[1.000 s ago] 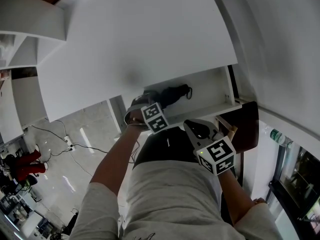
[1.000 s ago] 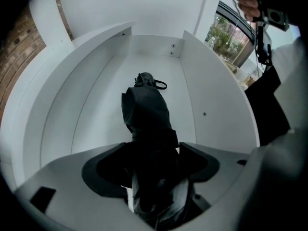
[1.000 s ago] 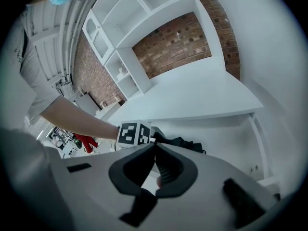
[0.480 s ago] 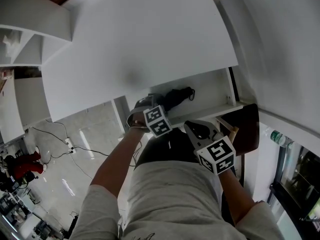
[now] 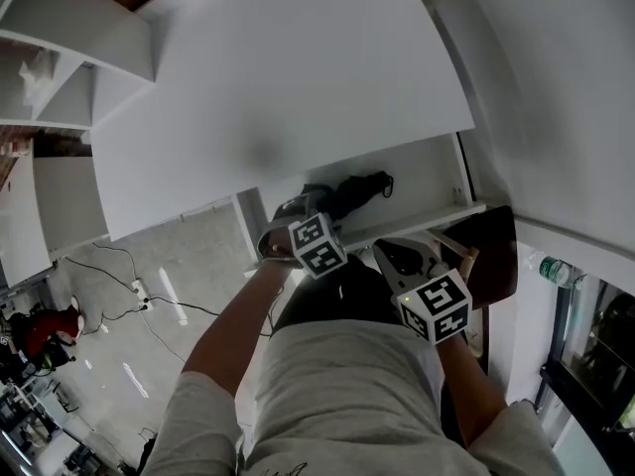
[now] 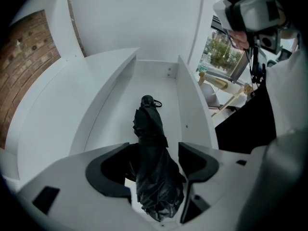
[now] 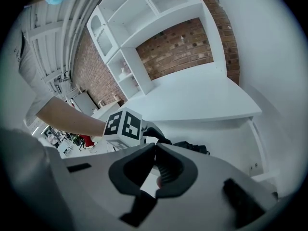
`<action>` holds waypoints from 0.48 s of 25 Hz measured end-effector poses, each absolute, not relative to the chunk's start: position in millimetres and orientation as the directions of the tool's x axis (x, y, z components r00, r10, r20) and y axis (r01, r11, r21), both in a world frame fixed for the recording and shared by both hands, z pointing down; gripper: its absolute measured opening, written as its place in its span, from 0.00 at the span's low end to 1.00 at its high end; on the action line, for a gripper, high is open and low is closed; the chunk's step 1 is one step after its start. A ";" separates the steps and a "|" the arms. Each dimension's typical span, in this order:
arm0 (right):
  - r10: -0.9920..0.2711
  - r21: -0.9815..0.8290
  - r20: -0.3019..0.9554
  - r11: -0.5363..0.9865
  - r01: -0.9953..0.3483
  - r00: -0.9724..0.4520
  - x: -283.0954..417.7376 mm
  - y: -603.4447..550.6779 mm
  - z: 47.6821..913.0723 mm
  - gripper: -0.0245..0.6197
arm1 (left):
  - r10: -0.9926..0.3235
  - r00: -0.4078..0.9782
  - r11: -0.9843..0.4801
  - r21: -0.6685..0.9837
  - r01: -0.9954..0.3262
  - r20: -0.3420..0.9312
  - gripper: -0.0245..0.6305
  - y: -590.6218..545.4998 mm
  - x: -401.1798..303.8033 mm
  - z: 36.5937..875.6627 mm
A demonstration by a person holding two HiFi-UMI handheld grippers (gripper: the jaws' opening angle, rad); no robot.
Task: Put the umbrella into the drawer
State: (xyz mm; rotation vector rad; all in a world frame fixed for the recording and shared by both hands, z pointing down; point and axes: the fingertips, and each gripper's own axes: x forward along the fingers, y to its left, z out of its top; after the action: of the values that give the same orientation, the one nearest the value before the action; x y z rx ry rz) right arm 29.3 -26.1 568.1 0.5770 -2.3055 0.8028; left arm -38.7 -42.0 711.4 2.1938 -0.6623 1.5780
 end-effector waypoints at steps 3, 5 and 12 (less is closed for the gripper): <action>-0.206 -0.388 0.679 0.714 -0.583 -0.705 26.7 -22.2 565.1 0.08 | -0.189 0.276 -0.805 0.012 -0.593 0.942 0.51 -38.3 -46.3 702.2; -0.214 -0.382 0.680 0.713 -0.588 -0.701 24.6 -18.5 561.1 0.08 | -0.213 0.296 -0.785 0.017 -0.619 0.931 0.47 -35.3 -49.4 693.1; -0.237 -0.357 0.672 0.727 -0.587 -0.702 11.1 -6.3 546.7 0.08 | -0.296 0.317 -0.735 -0.003 -0.678 0.901 0.29 -22.5 -66.7 660.3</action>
State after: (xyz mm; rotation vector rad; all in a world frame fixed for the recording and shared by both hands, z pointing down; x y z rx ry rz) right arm 11.1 -6.3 546.7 0.6213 -2.3209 0.7549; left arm -66.7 -22.5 660.3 2.2130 -0.8663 1.3923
